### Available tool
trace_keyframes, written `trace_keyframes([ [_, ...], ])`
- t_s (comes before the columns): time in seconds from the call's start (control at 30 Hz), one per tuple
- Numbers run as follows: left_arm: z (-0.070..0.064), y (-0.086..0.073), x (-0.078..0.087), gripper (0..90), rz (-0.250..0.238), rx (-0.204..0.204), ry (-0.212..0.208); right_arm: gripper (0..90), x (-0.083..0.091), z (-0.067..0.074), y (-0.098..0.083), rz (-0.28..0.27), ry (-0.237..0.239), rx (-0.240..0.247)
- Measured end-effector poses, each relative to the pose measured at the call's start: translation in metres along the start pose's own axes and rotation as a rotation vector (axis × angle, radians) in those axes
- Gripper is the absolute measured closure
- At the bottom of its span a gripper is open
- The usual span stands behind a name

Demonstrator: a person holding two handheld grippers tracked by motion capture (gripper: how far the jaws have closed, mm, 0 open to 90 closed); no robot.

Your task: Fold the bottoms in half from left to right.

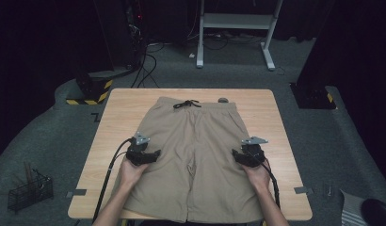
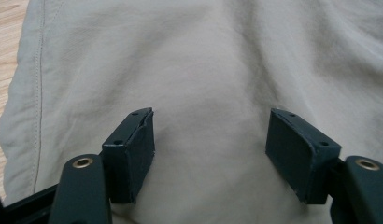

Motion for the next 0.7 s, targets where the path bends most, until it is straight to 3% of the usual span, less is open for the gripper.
trace_keyframes([
  [0.4,-0.008,-0.011,0.008,32.6,-0.038,0.011,0.019,50.1,0.004,-0.002,-0.002,0.014,0.003,0.006],
  [0.7,-0.014,-0.017,0.015,32.5,-0.033,0.001,0.014,50.1,0.011,-0.002,-0.009,0.013,-0.002,0.001],
])
Point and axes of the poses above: each handheld gripper's, and its own axes: x roughly backward along the jaws, y roughly out of its top, z roughly to its left, the point moved 1 cm from there along -x, roughly forward along the jaws, and after that the axes turned 13 degrees about -x, right-handed, at the moved point
